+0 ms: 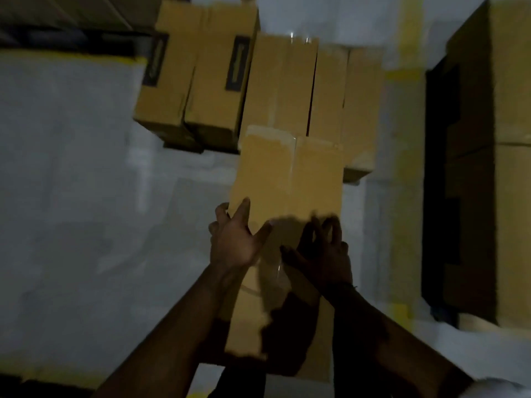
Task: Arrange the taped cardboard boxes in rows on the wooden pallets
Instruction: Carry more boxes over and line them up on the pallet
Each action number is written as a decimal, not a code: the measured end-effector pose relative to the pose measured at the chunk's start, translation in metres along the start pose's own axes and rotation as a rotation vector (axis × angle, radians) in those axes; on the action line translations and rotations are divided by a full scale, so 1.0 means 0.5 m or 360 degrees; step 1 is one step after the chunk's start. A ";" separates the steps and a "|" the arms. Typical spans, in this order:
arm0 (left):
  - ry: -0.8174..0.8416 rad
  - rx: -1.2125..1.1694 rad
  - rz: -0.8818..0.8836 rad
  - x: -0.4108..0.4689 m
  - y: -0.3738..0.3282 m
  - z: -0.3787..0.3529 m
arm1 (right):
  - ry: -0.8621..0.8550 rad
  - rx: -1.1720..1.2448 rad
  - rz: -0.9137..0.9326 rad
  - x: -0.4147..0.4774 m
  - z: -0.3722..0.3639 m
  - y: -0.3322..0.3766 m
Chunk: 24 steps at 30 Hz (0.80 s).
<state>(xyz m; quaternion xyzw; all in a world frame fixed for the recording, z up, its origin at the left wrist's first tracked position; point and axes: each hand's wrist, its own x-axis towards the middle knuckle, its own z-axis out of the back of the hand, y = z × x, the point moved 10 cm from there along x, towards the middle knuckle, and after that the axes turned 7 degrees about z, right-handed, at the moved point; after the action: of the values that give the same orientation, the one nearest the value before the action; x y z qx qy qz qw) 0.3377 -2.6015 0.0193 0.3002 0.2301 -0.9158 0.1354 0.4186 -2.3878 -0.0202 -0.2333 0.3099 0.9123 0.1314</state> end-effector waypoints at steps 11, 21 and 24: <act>-0.0581 0.0145 -0.0412 -0.430 -0.505 0.310 | -0.0583 -0.0137 0.0491 -0.235 0.698 0.138; -0.0601 0.0205 -0.0818 -0.755 -0.677 0.241 | -0.1121 -0.0230 0.0268 -0.593 0.905 0.005; -0.0628 0.0317 -0.0922 -0.836 -0.722 0.186 | -0.1176 -0.0206 0.0164 -0.677 0.928 -0.072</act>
<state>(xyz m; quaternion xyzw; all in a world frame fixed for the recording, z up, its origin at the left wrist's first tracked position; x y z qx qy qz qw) 0.4803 -2.2928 0.4646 0.0518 0.1846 -0.9744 -0.1177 0.5627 -2.1012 0.4577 0.1196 0.1948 0.9580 0.1732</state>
